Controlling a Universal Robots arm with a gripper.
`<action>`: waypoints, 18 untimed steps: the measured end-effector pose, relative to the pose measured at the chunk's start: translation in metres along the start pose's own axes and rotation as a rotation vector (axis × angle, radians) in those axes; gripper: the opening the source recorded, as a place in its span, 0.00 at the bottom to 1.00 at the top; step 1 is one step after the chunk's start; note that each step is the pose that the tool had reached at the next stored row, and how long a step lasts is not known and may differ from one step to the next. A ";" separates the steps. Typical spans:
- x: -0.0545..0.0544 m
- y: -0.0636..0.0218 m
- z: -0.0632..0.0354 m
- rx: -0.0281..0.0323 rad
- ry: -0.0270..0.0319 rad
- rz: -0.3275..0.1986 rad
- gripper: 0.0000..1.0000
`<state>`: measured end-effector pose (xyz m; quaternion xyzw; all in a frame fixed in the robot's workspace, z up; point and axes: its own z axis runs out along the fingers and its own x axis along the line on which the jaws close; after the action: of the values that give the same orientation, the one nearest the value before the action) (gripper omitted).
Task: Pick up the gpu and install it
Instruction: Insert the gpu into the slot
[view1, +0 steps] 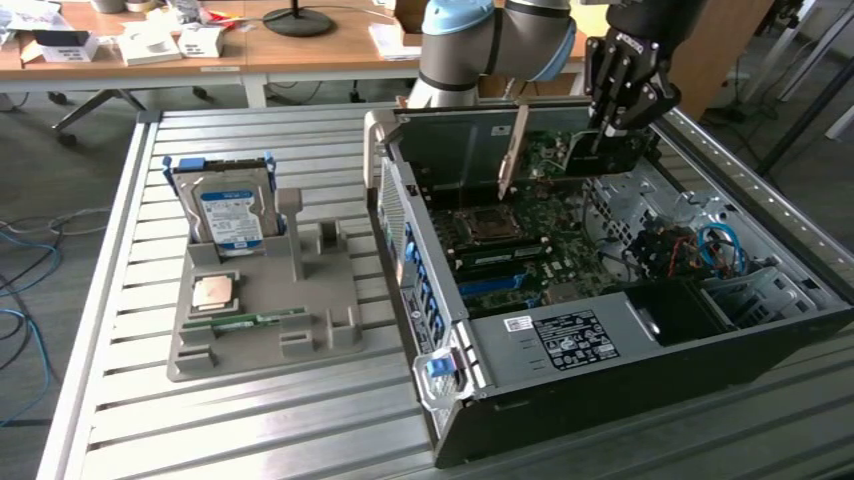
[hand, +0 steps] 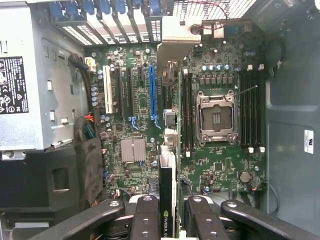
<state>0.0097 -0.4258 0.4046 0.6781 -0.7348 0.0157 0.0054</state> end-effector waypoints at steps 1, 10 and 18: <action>0.000 0.0000 0.0009 -0.0001 0.0002 0.000 0.26; 0.000 0.0002 0.0110 -0.0003 0.0004 0.000 0.26; -0.001 0.0003 0.0196 -0.0006 0.0003 0.000 0.26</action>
<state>0.0097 -0.4259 0.3850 0.6781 -0.7348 0.0156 0.0058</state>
